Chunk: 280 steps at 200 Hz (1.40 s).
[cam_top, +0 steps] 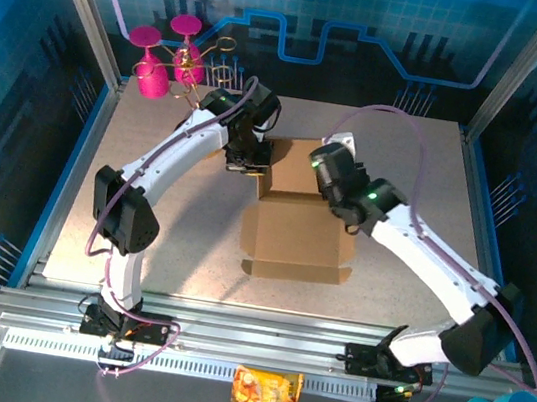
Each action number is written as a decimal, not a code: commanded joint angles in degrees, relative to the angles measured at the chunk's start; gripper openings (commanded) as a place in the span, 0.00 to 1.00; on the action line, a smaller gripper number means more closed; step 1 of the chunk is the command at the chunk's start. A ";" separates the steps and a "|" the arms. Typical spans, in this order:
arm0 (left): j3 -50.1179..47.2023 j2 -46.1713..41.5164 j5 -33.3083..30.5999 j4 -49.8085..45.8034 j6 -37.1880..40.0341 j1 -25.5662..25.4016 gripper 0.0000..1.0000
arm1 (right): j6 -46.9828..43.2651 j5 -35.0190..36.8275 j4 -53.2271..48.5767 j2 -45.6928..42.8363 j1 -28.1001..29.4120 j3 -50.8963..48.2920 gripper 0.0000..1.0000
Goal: Fold the paper box
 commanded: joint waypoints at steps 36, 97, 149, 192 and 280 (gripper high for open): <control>-1.50 -1.06 5.98 2.15 5.74 3.24 0.00 | 3.24 -72.78 16.95 -15.02 -30.88 -3.51 0.77; 1.41 0.58 8.92 -0.76 9.76 5.75 0.00 | 13.64 -80.11 36.87 -11.12 -43.81 -19.17 0.44; 1.91 1.22 13.35 -2.05 12.96 8.29 0.00 | 42.59 -101.21 79.20 4.69 -47.99 -25.67 0.36; 2.17 1.87 14.53 -1.74 14.16 9.15 0.00 | 50.11 -102.79 90.59 8.18 -45.64 -29.62 0.39; 2.73 1.76 14.45 -1.74 13.93 9.16 0.00 | 33.43 -101.93 70.19 8.75 -42.14 -24.87 0.40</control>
